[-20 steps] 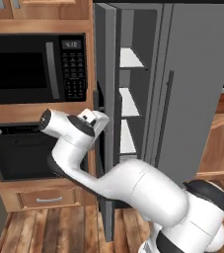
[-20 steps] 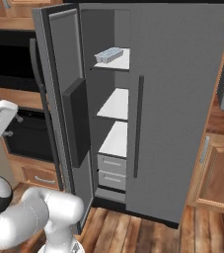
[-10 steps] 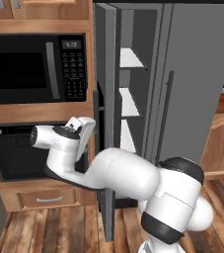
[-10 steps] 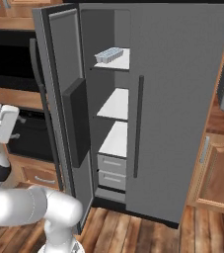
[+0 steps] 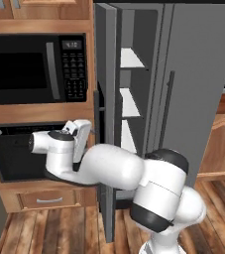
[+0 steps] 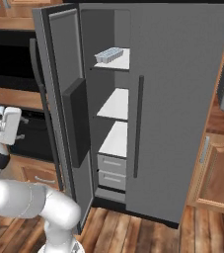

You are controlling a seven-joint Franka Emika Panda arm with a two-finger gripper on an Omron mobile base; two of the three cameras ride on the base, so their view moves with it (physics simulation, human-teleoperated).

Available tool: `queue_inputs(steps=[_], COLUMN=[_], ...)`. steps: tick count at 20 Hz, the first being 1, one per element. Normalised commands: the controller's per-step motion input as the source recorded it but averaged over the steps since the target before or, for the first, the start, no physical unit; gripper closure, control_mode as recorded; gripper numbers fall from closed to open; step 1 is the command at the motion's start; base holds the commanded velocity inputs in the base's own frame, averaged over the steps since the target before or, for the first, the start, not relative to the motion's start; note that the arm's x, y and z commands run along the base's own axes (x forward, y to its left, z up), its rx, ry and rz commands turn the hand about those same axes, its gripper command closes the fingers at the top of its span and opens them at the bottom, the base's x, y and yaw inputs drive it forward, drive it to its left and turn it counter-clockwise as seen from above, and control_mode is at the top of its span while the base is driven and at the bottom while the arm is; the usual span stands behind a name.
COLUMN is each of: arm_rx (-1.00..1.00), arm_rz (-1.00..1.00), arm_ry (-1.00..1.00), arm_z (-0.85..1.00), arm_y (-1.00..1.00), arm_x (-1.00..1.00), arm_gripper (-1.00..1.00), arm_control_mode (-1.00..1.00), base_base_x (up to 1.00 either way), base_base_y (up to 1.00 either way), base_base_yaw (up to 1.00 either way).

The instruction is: The ice cube tray has been filled with water. Take the tray and place it in the freezer to make ice. Close the freezer door after placing the tray.

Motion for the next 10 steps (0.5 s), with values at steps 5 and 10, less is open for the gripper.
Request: queue_inputs(steps=[5, 10], arm_rx=[-0.03, 0.0], arm_rz=[0.0, 0.0], arm_ry=[0.0, 0.0], arm_z=[-0.26, -0.21], arm_y=[0.0, 0.0], arm_x=[0.44, 0.44], arm_gripper=[-1.0, -1.0], arm_control_mode=[-1.0, -1.0], base_base_x=[0.0, 0.0], base_base_y=[0.0, 0.0], base_base_yaw=[0.0, 0.0])
